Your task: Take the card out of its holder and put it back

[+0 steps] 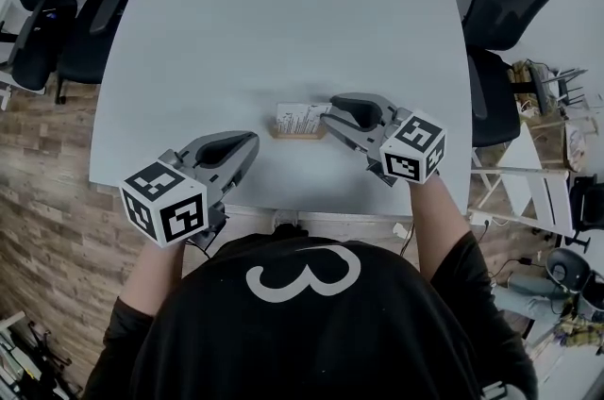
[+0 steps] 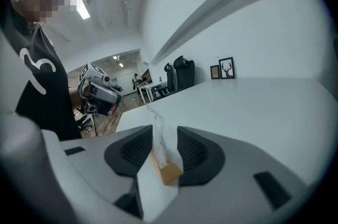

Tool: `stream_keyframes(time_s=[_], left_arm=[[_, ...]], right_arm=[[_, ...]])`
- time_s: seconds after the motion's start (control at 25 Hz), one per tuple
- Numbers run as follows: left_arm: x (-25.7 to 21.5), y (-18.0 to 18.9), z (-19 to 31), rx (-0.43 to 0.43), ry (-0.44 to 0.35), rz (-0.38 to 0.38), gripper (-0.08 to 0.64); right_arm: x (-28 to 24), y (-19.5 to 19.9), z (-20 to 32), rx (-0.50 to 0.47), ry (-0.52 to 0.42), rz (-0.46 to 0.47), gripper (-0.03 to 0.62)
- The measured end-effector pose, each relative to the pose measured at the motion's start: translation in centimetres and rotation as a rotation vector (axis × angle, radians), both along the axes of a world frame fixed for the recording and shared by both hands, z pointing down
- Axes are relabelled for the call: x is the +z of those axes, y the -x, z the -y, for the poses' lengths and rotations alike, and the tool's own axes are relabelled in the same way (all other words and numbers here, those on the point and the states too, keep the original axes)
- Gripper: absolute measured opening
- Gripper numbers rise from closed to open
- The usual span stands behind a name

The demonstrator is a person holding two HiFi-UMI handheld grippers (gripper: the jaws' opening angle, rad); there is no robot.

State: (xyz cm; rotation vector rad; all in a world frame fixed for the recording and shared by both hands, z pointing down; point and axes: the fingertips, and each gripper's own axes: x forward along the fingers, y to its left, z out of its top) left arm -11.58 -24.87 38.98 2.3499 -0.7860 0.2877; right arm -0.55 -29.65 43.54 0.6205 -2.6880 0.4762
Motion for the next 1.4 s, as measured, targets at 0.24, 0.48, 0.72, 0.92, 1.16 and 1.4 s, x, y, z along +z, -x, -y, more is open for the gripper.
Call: stream_keyframes(time_s=[0.24,0.48,0.72,0.92,1.16,1.4], left_arm=[[0.6,0.3,0.6,-0.009,0.009,0.005,0.011],[1.0,0.2,0.5,-0.014,0.017,0.013,0.011],[1.2,0.5,0.5,-0.023,0.026,0.016,0.011],[1.5,0.7,0.4,-0.032,0.034,0.02,0.011],[1.6,1.0,0.4,-0.04,0.037,0.025,0.011],[1.7,1.1,0.2,-0.046,0.039,0.032,0.011]], right_arm=[[1.3,0.4,0.2,-0.016,0.014,0.014,0.137],[1.5,0.5,-0.1,-0.031,0.002,0.036,0.105],[1.3,0.8,-0.3,-0.04,-0.015,0.051,0.073],[1.4,0.9,-0.5,-0.043,-0.024,0.059,0.055],[1.3,1.0,-0.6,-0.064,-0.02,0.081,0.04],[1.4,1.1,-0.8,-0.081,-0.023,0.096,0.023]])
